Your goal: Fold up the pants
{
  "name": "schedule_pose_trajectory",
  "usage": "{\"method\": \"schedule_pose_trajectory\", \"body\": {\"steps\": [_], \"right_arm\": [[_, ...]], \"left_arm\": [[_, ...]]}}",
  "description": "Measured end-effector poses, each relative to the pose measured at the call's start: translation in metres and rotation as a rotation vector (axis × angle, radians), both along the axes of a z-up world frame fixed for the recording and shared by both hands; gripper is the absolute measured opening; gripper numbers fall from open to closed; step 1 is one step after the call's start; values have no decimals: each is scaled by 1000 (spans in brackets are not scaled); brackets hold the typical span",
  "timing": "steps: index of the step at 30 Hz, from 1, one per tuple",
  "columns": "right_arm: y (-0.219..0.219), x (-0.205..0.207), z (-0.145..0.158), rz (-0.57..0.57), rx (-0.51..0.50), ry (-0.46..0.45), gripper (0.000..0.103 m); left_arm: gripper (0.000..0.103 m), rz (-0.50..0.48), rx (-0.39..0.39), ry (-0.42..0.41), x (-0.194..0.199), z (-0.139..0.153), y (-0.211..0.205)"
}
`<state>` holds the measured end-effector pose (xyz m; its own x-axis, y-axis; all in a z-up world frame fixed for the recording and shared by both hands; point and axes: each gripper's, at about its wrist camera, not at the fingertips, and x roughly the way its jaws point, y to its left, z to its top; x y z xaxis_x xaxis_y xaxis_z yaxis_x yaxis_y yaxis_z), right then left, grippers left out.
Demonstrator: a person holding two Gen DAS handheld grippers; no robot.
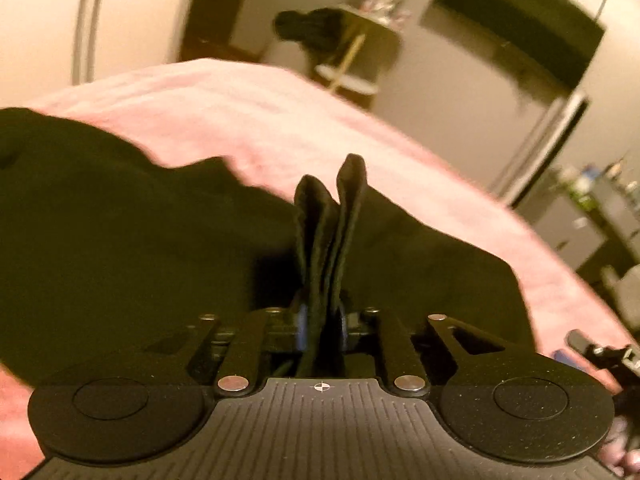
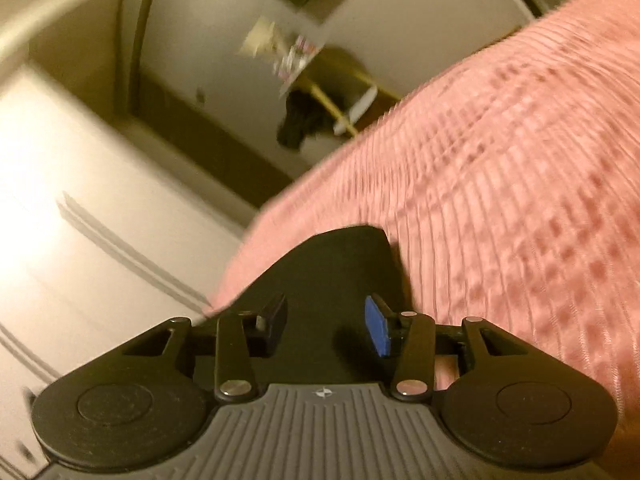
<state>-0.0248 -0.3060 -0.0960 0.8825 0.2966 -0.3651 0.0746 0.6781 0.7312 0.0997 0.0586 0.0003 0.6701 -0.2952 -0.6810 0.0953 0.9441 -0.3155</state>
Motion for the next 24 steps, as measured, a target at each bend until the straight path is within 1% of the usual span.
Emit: {"method": "schedule_pose_trajectory", "body": {"steps": [1, 3, 4, 6, 7, 8, 9, 12, 13, 16, 19, 23, 24], "right_arm": [[8, 4, 0, 25, -40, 15, 31], [28, 12, 1, 71, -169, 72, 21], [39, 14, 1, 78, -259, 99, 15], [59, 15, 0, 94, -437, 124, 11], [66, 17, 0, 103, -496, 135, 11], [70, 18, -1, 108, -528, 141, 11], [72, 18, -2, 113, -556, 147, 11], [81, 22, -7, 117, -631, 151, 11], [85, 24, -9, 115, -663, 150, 11], [96, 29, -10, 106, -732, 135, 11], [100, 29, -9, 85, -752, 134, 11], [107, 24, -4, 64, -754, 145, 11], [108, 22, -3, 66, -742, 141, 11]], "left_arm": [[36, 15, 3, 23, 0, -7, 7], [49, 61, -8, 31, -3, -21, 16], [50, 72, -15, 38, -4, -28, 18], [50, 89, -46, 84, 1, -41, 18], [50, 94, -57, 80, 1, -41, 18], [50, 94, -63, 73, 2, -41, 18], [50, 89, -63, 67, 3, -42, 18], [44, 96, -52, 62, 5, -45, 18], [43, 98, -48, 63, 5, -46, 17], [41, 88, -9, 47, 3, -43, 12], [38, 83, 9, 34, -1, -42, 11], [30, 90, -19, 31, 2, -42, 16], [23, 89, -31, 28, 3, -42, 18]]}}
